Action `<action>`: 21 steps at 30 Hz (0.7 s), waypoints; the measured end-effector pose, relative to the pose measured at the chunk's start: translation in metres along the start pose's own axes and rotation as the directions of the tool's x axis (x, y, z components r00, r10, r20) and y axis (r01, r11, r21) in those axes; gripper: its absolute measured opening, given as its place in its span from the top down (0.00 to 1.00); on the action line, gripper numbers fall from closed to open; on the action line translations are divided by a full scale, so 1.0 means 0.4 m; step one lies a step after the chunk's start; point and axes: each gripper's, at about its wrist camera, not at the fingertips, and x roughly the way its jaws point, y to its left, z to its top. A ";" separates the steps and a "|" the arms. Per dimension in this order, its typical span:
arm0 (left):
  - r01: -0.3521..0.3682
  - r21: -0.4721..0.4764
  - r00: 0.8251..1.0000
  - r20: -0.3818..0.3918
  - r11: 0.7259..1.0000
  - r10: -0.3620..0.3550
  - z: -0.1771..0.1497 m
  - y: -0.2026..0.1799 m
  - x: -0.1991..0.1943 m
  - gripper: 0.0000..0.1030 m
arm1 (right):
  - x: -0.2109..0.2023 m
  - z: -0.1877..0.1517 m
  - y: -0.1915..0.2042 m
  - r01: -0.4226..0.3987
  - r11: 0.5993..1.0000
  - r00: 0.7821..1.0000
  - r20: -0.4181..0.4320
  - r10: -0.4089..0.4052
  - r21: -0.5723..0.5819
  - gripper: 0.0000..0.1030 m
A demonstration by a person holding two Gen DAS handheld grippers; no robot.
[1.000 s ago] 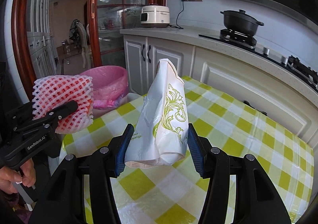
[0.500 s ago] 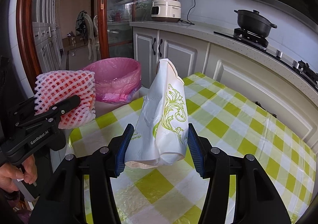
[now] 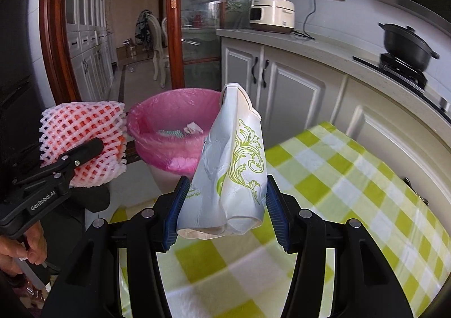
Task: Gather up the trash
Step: 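Carry the pink net and white packaging over the pink bin with both tools, then open both tools to drop the net and packaging into the bin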
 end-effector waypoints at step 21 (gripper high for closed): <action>-0.077 -0.041 0.997 0.001 0.996 0.077 0.207 0.178 0.307 0.61 | 0.351 0.236 0.047 -0.201 0.977 0.979 -0.037 0.199 -0.067 0.50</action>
